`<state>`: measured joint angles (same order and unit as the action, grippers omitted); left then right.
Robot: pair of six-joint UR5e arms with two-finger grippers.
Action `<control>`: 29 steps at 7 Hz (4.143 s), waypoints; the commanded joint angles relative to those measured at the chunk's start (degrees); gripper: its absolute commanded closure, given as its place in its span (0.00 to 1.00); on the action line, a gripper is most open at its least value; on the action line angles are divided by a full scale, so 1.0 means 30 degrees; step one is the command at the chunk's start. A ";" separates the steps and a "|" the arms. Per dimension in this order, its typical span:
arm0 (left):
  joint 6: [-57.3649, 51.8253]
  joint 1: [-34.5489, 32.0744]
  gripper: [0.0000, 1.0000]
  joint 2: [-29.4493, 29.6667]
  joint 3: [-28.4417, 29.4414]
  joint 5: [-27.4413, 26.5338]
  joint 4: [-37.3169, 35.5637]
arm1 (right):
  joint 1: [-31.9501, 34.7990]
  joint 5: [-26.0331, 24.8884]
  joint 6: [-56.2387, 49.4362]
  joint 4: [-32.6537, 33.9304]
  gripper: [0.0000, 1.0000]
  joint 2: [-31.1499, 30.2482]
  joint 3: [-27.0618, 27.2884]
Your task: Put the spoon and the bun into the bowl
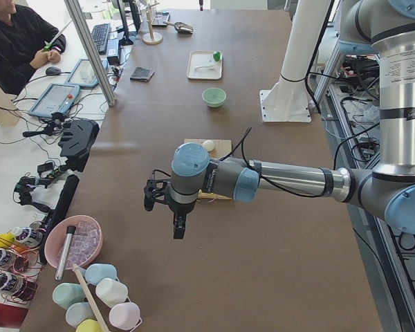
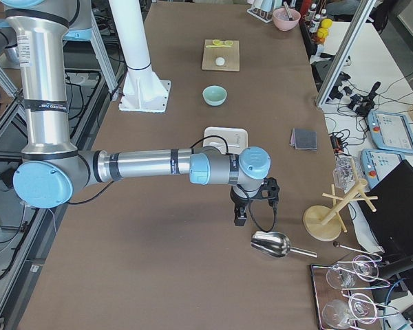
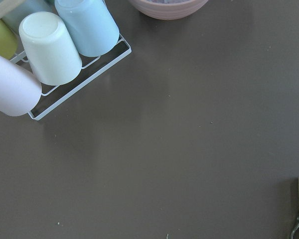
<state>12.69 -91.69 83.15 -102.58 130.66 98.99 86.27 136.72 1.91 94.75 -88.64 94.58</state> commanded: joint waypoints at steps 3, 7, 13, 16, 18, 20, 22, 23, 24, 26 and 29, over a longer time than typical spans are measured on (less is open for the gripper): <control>0.0134 0.0035 0.02 0.0233 0.0004 0.0010 -0.0010 | 0.0044 -0.0074 0.0036 0.0028 0.00 -0.0130 0.0114; 0.0134 0.0064 0.02 0.0263 0.0033 -0.0020 -0.0010 | 0.0043 -0.0163 0.0182 -0.0001 0.00 0.0017 0.0172; 0.0077 0.0094 0.02 0.0468 -0.0171 0.0010 0.0687 | -0.0683 -0.0278 0.1905 -0.0001 0.00 0.0600 0.1364; 0.0135 0.2720 0.02 0.1783 0.0093 0.0039 0.3208 | -0.3490 -0.1303 0.2172 -0.0611 0.00 0.2445 0.2309; 0.1209 0.3022 0.02 0.2077 0.0441 -0.0019 0.4501 | -0.5310 -0.1160 0.5602 -0.3943 0.00 0.2680 0.2310; 0.1688 0.3867 0.02 0.3798 0.2012 -0.0048 0.4706 | -0.7651 -0.2144 0.8048 -0.4894 0.00 0.3791 0.2078; 0.1717 0.4078 0.02 0.4100 0.2376 -0.0137 0.4736 | -0.9439 -0.3028 0.9723 -0.6933 0.00 0.3767 0.1816; 0.1688 0.4078 0.02 0.4043 0.2376 -0.0021 0.4968 | -1.0899 -0.3614 1.3184 -0.7032 0.00 0.4231 0.1784; 0.1687 0.4078 0.02 0.4071 0.2376 -0.0019 0.5058 | -1.2044 -0.4780 1.4292 -0.7033 0.00 0.4468 0.1813; 0.1687 0.4078 0.02 0.4072 0.2376 0.0010 0.5117 | -1.2844 -0.4879 1.5380 -0.6974 0.00 0.4499 0.1117; 0.1658 0.4078 0.02 0.4130 0.2347 0.0010 0.5146 | -1.4366 -0.6106 1.6442 -0.7032 0.01 0.4821 0.0379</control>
<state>17.74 -79.45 95.46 -95.50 130.67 114.40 44.88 120.00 50.72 73.73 -74.42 96.42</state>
